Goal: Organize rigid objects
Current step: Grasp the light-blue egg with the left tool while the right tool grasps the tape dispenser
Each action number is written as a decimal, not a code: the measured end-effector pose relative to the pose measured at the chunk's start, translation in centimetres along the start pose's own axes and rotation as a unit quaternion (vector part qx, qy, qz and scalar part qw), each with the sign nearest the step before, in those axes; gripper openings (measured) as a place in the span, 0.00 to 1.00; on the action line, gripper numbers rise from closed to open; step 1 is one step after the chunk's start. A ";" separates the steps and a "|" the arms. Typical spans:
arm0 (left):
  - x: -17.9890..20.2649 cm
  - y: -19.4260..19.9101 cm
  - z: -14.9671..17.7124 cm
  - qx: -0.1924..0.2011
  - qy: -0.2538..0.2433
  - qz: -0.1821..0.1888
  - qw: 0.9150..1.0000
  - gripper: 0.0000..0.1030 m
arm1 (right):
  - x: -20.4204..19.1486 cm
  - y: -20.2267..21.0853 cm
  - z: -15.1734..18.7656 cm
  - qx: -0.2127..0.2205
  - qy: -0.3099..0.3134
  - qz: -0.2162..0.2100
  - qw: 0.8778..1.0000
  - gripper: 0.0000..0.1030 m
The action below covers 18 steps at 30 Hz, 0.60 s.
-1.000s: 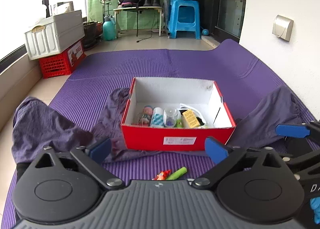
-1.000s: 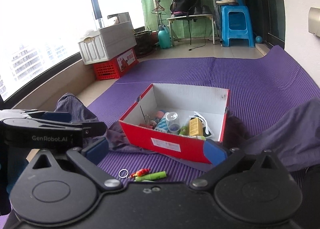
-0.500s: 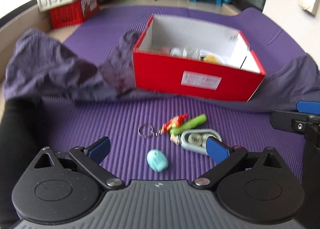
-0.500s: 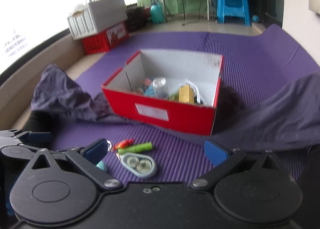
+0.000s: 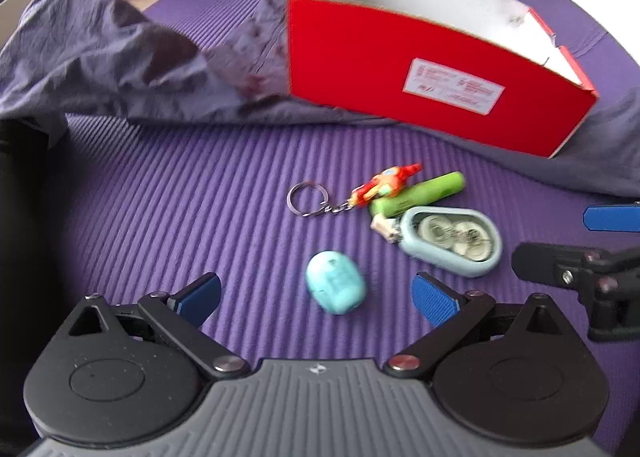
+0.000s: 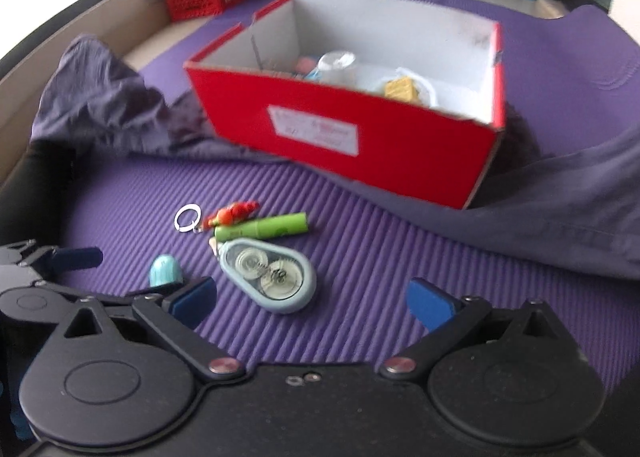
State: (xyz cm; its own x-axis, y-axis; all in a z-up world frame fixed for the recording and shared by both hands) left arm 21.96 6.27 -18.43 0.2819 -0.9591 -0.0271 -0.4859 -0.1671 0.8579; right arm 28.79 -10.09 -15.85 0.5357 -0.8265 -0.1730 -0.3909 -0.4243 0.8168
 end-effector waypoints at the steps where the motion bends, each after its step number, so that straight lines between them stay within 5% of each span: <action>1: -0.3 -0.3 0.0 -0.003 0.004 -0.002 1.000 0.99 | 0.0 -0.4 0.2 -0.005 0.007 -0.002 1.000 0.97; 8: -1.3 -2.4 0.3 -0.038 0.033 0.001 0.999 0.99 | 0.9 -2.9 0.9 -0.036 0.037 0.001 0.999 0.94; 18: -0.8 -2.6 0.4 -0.025 0.012 -0.025 0.999 0.95 | -0.7 -5.2 1.1 -0.034 0.097 -0.001 0.995 0.76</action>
State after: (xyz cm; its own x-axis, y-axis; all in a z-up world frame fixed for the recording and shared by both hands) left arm 22.66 7.36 -20.85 0.3254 -0.9437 -0.0591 -0.4290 -0.2030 0.8802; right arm 29.64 -7.71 -20.55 0.6738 -0.7355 -0.0710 -0.3410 -0.3947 0.8532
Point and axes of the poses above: each gripper's, at about its wrist camera, not at the fingertips, and y roughly against the way its jaws point, x to its right, z to its underside, the point moved 5 cm from there along -y, roughly the way its jaws point, and after that the axes turned 4 degrees about -z, right-handed, at the moved point
